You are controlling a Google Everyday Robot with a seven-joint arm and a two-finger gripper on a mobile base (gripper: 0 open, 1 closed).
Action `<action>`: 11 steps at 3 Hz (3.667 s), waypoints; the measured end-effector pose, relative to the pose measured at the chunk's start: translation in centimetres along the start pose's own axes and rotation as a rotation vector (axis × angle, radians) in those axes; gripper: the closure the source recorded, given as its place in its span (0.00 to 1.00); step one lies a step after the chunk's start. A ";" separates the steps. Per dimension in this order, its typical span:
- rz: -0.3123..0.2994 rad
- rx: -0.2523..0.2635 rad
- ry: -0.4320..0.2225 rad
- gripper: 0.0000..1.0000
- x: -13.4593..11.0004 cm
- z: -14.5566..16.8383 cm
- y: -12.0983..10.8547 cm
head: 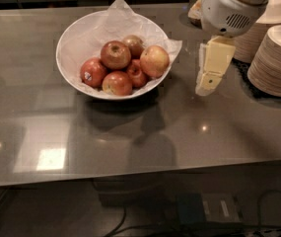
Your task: Pick apple from white bowl
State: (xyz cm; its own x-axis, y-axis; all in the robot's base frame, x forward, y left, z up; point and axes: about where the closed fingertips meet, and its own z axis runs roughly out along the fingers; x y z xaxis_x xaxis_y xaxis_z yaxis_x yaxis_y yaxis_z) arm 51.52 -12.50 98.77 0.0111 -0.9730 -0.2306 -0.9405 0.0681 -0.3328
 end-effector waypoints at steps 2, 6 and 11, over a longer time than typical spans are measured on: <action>-0.016 0.023 -0.089 0.00 -1.6 1.6 -1.1; -0.128 0.066 -0.515 0.23 -12.5 7.3 -6.7; -0.119 -0.007 -0.585 0.40 -14.8 11.0 -7.7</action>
Offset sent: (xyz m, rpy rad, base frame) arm 0.0491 0.0553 -0.0217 0.2491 -0.0922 0.1190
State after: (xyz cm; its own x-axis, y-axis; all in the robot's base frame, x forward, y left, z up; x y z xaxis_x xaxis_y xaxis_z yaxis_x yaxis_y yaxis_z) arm 62.31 3.78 94.70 0.2998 -0.6903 -0.6585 -0.9237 -0.0373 -0.3814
